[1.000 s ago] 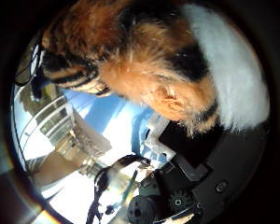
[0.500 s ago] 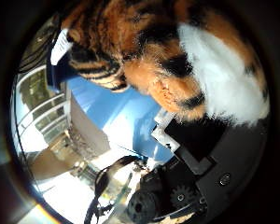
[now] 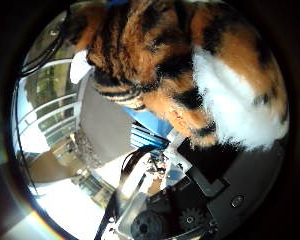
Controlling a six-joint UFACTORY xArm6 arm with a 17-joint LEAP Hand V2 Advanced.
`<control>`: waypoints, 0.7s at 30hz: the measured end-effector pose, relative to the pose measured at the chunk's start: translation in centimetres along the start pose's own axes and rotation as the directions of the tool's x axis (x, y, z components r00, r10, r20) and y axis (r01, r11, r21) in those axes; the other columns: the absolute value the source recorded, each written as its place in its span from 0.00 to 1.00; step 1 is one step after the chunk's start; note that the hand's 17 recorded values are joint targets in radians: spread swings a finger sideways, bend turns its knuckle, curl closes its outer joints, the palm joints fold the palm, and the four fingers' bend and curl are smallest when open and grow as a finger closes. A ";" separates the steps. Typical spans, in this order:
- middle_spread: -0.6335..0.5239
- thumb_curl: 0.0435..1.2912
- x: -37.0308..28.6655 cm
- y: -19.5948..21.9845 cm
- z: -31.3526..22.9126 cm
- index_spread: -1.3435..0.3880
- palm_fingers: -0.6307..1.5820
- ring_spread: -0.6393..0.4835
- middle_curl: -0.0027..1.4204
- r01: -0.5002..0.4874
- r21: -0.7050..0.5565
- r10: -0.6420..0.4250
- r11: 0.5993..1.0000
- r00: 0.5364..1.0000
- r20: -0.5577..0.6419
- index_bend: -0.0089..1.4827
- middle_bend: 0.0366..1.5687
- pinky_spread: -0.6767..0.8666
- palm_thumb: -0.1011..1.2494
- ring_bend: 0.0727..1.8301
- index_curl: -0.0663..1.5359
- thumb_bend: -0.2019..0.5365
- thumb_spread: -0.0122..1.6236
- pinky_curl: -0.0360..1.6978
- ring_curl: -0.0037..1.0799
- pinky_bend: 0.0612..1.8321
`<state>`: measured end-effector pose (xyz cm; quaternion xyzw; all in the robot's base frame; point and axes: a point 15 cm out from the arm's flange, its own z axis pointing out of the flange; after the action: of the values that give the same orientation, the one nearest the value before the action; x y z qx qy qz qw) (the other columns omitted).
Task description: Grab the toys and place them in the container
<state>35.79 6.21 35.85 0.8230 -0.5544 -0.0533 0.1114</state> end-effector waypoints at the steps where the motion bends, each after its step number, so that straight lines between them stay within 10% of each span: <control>1: 0.38 0.58 -0.8 -0.1 -1.4 0.22 0.71 0.51 0.75 0.013 0.024 -0.013 1.000 1.000 0.008 0.48 0.73 0.58 0.81 0.78 0.05 0.26 0.65 0.48 0.68 0.75; 10: 0.37 0.62 -7.6 -3.0 -10.0 0.16 0.70 0.50 0.78 0.106 0.180 -0.113 0.978 0.993 0.026 0.54 0.73 0.57 0.80 0.79 0.03 0.26 0.66 0.51 0.70 0.77; 21: 0.37 0.64 -16.5 -13.0 -6.6 0.13 0.69 0.50 0.80 0.123 0.241 -0.133 0.963 0.991 0.024 0.58 0.74 0.56 0.71 0.80 0.03 0.21 0.66 0.53 0.70 0.76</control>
<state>42.64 26.97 38.48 0.8633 -0.5046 -0.0095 -0.0033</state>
